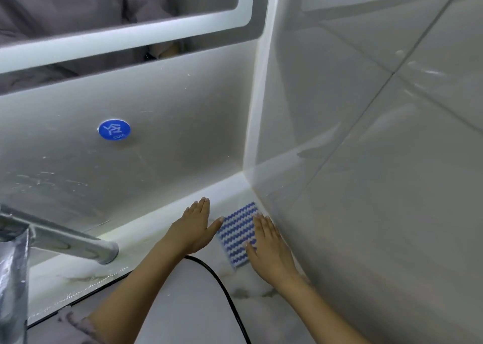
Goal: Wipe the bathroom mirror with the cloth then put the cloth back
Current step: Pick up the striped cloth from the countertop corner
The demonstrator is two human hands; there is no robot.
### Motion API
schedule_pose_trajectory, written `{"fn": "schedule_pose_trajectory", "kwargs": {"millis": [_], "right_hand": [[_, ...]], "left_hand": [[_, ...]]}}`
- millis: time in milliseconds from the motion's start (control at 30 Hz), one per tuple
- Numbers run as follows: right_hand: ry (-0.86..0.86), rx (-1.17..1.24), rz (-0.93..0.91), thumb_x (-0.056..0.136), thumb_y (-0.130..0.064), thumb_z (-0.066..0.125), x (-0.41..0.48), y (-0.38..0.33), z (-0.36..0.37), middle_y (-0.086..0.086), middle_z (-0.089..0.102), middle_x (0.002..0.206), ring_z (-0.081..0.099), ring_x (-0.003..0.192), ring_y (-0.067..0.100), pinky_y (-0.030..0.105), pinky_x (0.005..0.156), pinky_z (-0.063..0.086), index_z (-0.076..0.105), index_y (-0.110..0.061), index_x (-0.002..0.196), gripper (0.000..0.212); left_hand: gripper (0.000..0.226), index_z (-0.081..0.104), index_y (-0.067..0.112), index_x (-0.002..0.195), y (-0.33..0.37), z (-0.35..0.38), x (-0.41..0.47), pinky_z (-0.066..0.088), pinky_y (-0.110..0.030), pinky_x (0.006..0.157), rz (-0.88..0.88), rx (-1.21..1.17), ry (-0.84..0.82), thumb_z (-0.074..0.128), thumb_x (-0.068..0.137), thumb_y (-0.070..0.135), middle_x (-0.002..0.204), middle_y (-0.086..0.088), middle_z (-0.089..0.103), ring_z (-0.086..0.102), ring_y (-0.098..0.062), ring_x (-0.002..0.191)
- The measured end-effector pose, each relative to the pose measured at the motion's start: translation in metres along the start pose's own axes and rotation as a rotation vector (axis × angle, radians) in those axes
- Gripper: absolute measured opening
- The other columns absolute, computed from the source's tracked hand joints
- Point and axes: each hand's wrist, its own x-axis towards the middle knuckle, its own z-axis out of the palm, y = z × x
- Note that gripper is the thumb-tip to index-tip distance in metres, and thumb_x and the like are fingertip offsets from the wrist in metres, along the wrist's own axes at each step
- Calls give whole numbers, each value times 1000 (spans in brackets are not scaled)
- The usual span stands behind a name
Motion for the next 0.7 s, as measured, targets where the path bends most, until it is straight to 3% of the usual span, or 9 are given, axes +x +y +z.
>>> {"fn": "schedule_pose_trajectory", "kwargs": {"millis": [333, 467, 600, 700], "right_hand": [[77, 23, 129, 102, -40, 32, 0, 11, 19, 5, 1, 162, 1, 148, 16, 20, 114, -3, 0, -10, 153, 67], [96, 110, 162, 101, -32, 38, -6, 10, 24, 3, 8, 161, 7, 148, 15, 20, 116, 7, 4, -12, 153, 65], [175, 197, 210, 98, -27, 49, -6, 9, 18, 1, 27, 154, 22, 141, 16, 26, 116, 23, 21, -13, 150, 62], [199, 287, 249, 96, -23, 53, -2, 8, 14, 1, 29, 152, 23, 139, 16, 25, 115, 22, 25, -13, 149, 61]], "left_hand": [[73, 1, 12, 150, 4, 25, 37, 13, -35, 116, -1, -73, -145, 26, 96, 55, 160, -5, 3, 7, -21, 146], [72, 5, 11, 150, 11, 31, 43, 17, -36, 116, 33, -78, -159, 35, 97, 48, 159, -7, 8, 13, -22, 145], [61, 23, 10, 144, 17, 35, 44, 37, -38, 106, 81, -94, -158, 45, 95, 39, 149, -9, 35, 40, -24, 130], [51, 33, 14, 138, 19, 35, 43, 44, -35, 96, 118, -104, -132, 50, 93, 32, 137, -5, 48, 51, -21, 116]]}}
